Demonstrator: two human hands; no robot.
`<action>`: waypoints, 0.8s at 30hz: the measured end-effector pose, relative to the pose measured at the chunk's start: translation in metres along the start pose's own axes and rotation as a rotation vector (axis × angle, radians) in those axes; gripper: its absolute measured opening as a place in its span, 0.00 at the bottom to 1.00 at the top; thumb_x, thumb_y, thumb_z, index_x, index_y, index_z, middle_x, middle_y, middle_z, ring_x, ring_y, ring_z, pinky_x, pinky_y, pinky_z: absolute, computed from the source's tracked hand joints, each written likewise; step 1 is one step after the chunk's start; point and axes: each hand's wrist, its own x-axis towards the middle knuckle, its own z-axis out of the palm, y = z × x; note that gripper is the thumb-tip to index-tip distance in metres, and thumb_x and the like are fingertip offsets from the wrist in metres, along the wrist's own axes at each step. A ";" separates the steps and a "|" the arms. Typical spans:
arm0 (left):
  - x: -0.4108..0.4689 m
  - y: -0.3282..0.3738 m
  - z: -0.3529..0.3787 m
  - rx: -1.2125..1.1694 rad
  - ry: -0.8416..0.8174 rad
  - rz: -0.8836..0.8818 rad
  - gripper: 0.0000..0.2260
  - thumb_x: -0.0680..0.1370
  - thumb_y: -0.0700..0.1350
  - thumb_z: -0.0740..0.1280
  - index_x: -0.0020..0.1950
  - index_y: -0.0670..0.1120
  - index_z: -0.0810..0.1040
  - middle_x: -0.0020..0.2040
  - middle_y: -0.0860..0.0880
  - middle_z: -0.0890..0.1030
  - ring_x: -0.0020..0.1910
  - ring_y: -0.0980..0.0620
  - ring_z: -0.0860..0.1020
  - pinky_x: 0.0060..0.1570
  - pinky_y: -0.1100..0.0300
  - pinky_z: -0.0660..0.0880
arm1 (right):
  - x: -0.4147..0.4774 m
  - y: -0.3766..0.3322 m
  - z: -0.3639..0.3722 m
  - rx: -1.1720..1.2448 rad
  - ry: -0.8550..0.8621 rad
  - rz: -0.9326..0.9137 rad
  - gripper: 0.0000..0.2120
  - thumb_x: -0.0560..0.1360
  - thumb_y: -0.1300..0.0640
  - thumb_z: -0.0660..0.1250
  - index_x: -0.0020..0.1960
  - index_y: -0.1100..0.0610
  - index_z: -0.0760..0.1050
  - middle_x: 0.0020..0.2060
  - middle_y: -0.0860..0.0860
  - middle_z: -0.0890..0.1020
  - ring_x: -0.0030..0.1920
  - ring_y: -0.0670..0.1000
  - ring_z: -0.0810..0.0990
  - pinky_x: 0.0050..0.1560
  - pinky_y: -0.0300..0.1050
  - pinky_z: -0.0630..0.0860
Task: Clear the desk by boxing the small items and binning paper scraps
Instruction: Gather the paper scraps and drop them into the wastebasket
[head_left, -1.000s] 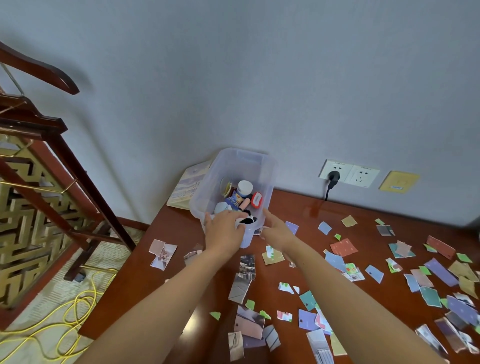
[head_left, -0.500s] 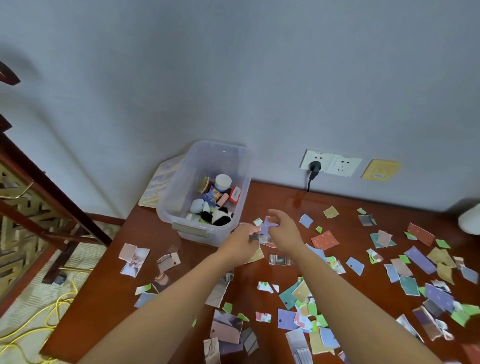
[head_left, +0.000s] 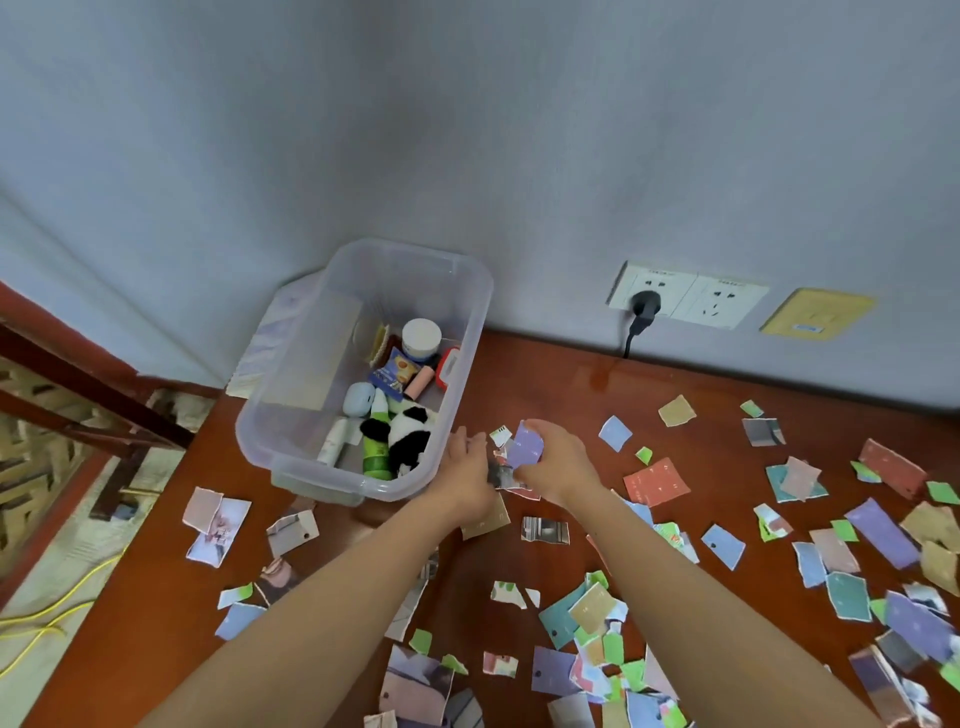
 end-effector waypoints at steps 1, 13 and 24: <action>0.004 0.000 0.001 0.033 -0.008 -0.003 0.35 0.78 0.37 0.62 0.79 0.44 0.46 0.79 0.41 0.40 0.78 0.42 0.40 0.76 0.49 0.48 | 0.006 0.002 0.002 -0.040 -0.004 -0.015 0.31 0.70 0.57 0.70 0.72 0.52 0.66 0.70 0.51 0.69 0.72 0.58 0.65 0.67 0.54 0.69; 0.029 0.003 0.018 0.637 0.244 0.027 0.27 0.76 0.44 0.66 0.73 0.45 0.61 0.65 0.42 0.67 0.61 0.41 0.70 0.51 0.55 0.73 | 0.034 0.018 0.018 -0.515 0.075 -0.132 0.37 0.72 0.42 0.69 0.76 0.49 0.57 0.69 0.52 0.65 0.68 0.55 0.63 0.66 0.50 0.65; 0.027 0.010 0.019 0.657 0.126 -0.061 0.20 0.78 0.42 0.63 0.67 0.38 0.61 0.65 0.38 0.68 0.63 0.42 0.70 0.58 0.54 0.70 | 0.023 0.018 0.019 -0.429 -0.060 0.020 0.36 0.62 0.49 0.79 0.63 0.50 0.64 0.59 0.54 0.69 0.60 0.56 0.68 0.51 0.48 0.75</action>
